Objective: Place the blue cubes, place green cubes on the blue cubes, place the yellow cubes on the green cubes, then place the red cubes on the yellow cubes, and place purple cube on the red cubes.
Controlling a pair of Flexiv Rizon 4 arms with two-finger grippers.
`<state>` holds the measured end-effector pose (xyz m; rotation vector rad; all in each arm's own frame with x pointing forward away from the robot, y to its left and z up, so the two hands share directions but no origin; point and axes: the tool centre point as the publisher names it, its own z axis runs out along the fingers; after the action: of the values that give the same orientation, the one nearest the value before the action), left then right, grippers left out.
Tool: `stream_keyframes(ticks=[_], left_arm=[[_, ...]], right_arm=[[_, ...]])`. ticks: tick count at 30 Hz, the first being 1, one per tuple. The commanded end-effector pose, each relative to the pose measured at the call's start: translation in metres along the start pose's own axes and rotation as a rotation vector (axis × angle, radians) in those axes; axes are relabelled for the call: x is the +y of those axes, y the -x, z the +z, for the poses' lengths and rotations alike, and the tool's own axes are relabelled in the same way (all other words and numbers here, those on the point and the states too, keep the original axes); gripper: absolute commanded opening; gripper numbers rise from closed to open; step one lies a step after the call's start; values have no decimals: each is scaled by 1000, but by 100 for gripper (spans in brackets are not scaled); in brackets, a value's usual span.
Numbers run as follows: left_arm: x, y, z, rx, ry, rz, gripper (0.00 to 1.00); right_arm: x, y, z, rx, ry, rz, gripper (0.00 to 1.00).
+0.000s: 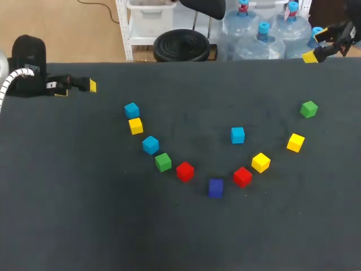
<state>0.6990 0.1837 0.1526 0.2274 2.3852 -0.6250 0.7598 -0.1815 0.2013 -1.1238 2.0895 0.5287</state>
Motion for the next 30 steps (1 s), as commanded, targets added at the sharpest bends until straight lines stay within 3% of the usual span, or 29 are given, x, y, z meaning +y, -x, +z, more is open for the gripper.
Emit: stream_keyframes(ticks=[1, 4, 7, 10, 12, 13, 16, 18, 24, 30], left_arm=[[2, -1, 1, -7, -9, 2, 100], [-1, 2, -1, -4, 0, 14, 100], [-8, 13, 3, 89, 7, 154, 100], [-19, 28, 9, 284, 109, 380, 100], [-22, 33, 18, 429, 129, 455, 100], [-21, 37, 21, 450, 104, 455, 100], [-26, 43, 33, 549, 129, 588, 100], [-24, 44, 45, 605, 110, 662, 100], [-18, 38, 71, 811, 158, 868, 100], [3, 39, 108, 894, 150, 1009, 100]], right_arm=[[0, -1, 0, -1, -2, 0, 100], [0, -1, 0, -1, -2, 0, 100], [0, -1, 0, -1, -2, 0, 100], [0, -1, 0, -1, -2, 0, 100], [0, -1, 0, -1, -2, 0, 100], [0, -1, 0, -1, -2, 0, 100], [0, -1, 0, -1, -2, 0, 100], [0, -1, 0, -1, -2, 0, 100], [0, -1, 0, -1, -2, 0, 100], [0, -1, 0, -1, -2, 0, 100]])
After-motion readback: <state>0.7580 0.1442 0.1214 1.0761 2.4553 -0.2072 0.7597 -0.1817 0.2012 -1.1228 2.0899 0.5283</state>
